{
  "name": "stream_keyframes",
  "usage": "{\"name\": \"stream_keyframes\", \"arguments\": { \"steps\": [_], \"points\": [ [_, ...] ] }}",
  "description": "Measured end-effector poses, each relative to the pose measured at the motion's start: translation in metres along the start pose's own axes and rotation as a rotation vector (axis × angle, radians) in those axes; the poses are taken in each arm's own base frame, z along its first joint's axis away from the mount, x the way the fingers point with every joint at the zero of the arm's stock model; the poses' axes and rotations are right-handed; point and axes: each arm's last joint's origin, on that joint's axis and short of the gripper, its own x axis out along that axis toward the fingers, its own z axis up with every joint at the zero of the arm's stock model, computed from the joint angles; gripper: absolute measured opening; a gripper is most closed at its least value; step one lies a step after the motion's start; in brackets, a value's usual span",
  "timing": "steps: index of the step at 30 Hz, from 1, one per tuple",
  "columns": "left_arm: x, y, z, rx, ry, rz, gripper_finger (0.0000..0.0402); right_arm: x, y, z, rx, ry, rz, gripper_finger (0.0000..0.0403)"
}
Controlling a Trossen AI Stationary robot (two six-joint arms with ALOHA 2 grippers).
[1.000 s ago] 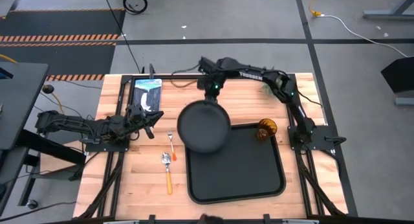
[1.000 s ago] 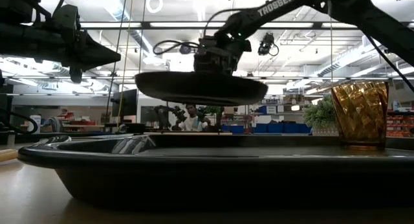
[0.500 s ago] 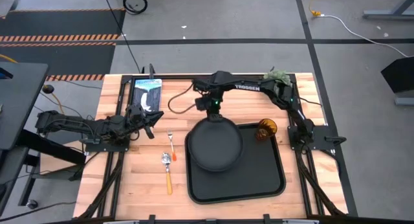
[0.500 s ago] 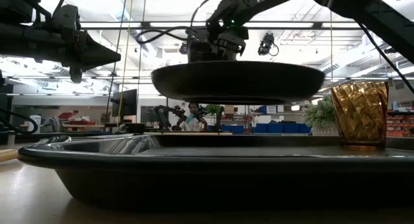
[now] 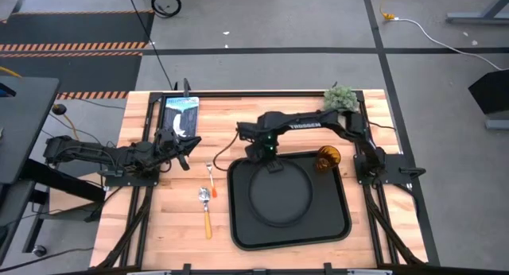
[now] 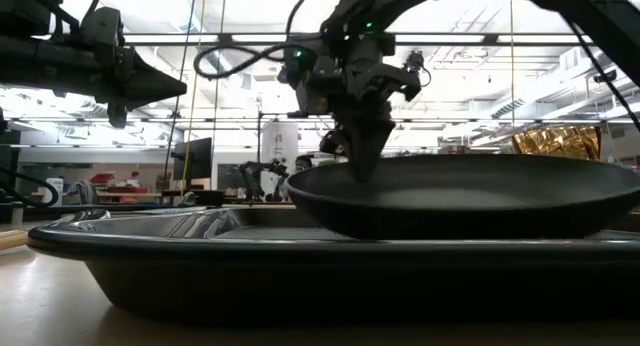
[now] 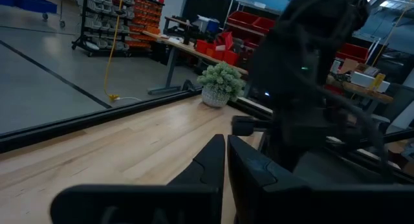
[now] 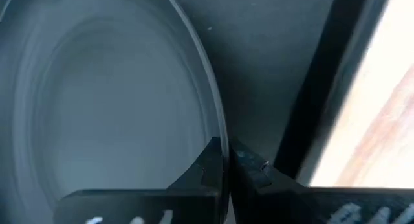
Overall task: Pick and place plate/cup/fork/spoon on tray
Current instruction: Put the black plate on the black tray
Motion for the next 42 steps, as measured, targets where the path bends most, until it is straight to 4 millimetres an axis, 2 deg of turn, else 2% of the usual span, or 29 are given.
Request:
{"name": "stream_keyframes", "arguments": {
  "steps": [5, 12, 24, 34, 42],
  "points": [
    [0.000, 0.000, 0.000, 0.000, 0.000, 0.000, 0.0025, 0.005, 0.019, -0.009, -0.001, -0.025, -0.067, 0.0012],
    [0.000, 0.000, 0.000, 0.000, 0.000, 0.000, 0.0025, 0.001, 0.047, -0.035, -0.067, -0.089, -0.115, 0.0012],
    [0.000, 0.000, 0.000, 0.000, 0.000, 0.000, 0.0025, 0.003, 0.082, -0.071, -0.124, -0.120, -0.130, 0.0013],
    [0.000, 0.000, 0.000, 0.000, 0.000, 0.000, 0.0025, 0.019, 0.094, -0.080, -0.136, -0.068, -0.135, 0.0013],
    [0.000, 0.000, 0.000, 0.000, 0.000, 0.000, 0.0025, 0.020, 0.095, -0.080, -0.141, -0.058, -0.138, 0.0023]
  ]
}}
